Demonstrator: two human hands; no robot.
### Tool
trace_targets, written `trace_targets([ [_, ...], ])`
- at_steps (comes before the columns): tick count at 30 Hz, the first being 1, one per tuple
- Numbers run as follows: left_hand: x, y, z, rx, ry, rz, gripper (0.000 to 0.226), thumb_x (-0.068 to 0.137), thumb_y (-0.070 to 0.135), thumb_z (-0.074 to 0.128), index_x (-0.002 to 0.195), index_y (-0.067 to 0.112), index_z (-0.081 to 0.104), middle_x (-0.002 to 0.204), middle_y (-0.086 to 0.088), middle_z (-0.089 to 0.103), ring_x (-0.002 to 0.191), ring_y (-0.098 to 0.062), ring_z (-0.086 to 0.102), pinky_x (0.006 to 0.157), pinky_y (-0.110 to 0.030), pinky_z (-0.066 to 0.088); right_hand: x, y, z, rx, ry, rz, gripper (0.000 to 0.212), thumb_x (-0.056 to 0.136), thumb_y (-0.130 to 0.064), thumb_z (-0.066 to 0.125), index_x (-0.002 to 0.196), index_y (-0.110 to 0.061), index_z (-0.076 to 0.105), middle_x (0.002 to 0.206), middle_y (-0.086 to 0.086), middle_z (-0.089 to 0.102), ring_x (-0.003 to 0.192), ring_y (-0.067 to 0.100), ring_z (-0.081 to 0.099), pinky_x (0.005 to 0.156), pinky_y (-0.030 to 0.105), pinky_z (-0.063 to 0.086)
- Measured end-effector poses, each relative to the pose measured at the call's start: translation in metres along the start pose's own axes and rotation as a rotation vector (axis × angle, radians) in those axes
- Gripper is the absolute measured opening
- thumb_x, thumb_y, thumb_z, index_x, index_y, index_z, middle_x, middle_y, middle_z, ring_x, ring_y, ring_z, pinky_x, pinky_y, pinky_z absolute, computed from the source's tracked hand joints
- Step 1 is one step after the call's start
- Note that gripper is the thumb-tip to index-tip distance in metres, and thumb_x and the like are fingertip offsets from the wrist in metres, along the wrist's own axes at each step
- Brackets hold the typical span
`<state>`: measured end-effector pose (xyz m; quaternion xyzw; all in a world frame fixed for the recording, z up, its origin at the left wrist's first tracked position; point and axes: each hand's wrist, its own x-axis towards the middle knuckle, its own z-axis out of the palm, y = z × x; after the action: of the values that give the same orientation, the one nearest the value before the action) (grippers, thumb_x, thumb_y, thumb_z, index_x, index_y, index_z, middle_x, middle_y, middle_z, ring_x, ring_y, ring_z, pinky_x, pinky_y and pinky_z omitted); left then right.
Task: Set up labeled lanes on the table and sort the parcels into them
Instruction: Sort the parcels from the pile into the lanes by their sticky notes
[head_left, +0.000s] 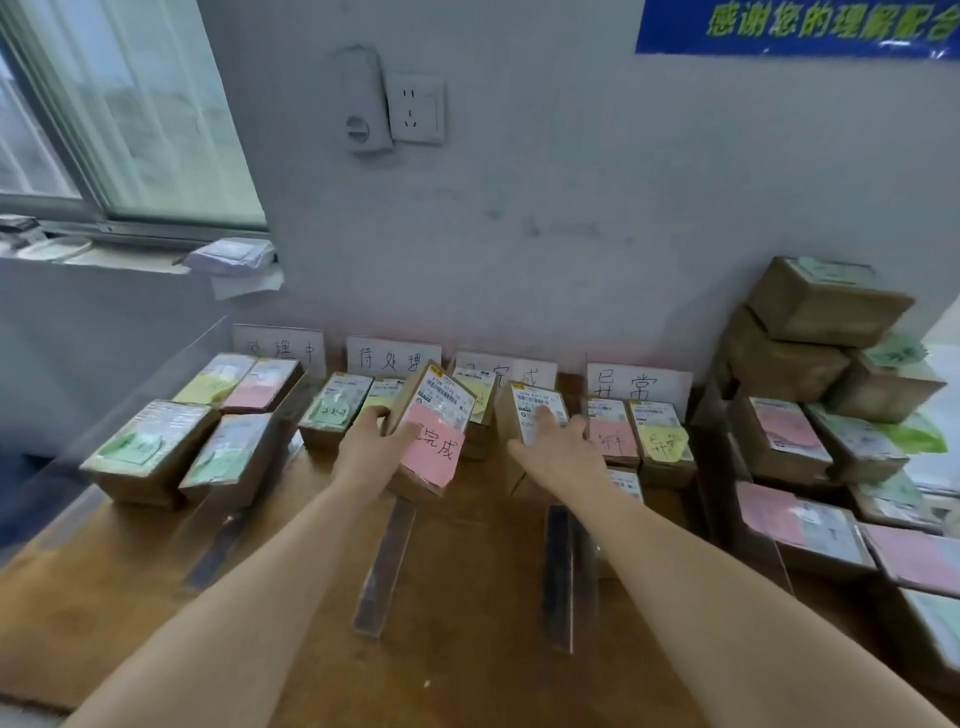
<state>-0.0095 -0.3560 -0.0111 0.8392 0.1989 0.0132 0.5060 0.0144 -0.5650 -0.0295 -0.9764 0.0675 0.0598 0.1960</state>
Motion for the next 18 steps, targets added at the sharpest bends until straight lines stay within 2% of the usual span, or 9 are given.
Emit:
trace_targets([
  [4, 0.034, -0.008, 0.001, -0.038, 0.061, 0.012, 0.047, 0.089, 0.040, 0.060, 0.130, 0.026, 0.041, 0.107, -0.007, 0.066, 0.091, -0.022, 0.066, 0.076, -0.046, 0.059, 0.040, -0.005, 0.016, -0.006, -0.007, 0.035, 0.070, 0.088, -0.055, 0.045, 0.147, -0.027, 0.020, 0.146, 0.019, 0.022, 0.118, 0.044, 0.047, 0.090, 0.047, 0.048],
  [11, 0.094, 0.010, 0.028, -0.022, 0.051, 0.030, 0.051, 0.090, 0.040, 0.060, 0.134, 0.023, 0.041, 0.114, -0.005, 0.064, 0.098, -0.023, 0.065, 0.079, -0.042, 0.058, 0.113, -0.001, 0.039, -0.052, -0.055, 0.093, 0.071, 0.091, -0.055, 0.048, 0.149, -0.026, 0.019, 0.153, 0.015, 0.013, 0.124, 0.044, 0.041, 0.090, 0.047, 0.044],
  [18, 0.135, 0.016, 0.044, -0.033, 0.057, 0.019, 0.046, 0.091, 0.041, 0.058, 0.131, 0.024, 0.043, 0.109, -0.002, 0.063, 0.095, -0.021, 0.064, 0.080, -0.042, 0.057, 0.158, 0.001, 0.064, -0.077, -0.100, 0.090, 0.073, 0.091, -0.058, 0.047, 0.150, -0.027, 0.017, 0.153, 0.014, 0.012, 0.125, 0.043, 0.040, 0.090, 0.044, 0.045],
])
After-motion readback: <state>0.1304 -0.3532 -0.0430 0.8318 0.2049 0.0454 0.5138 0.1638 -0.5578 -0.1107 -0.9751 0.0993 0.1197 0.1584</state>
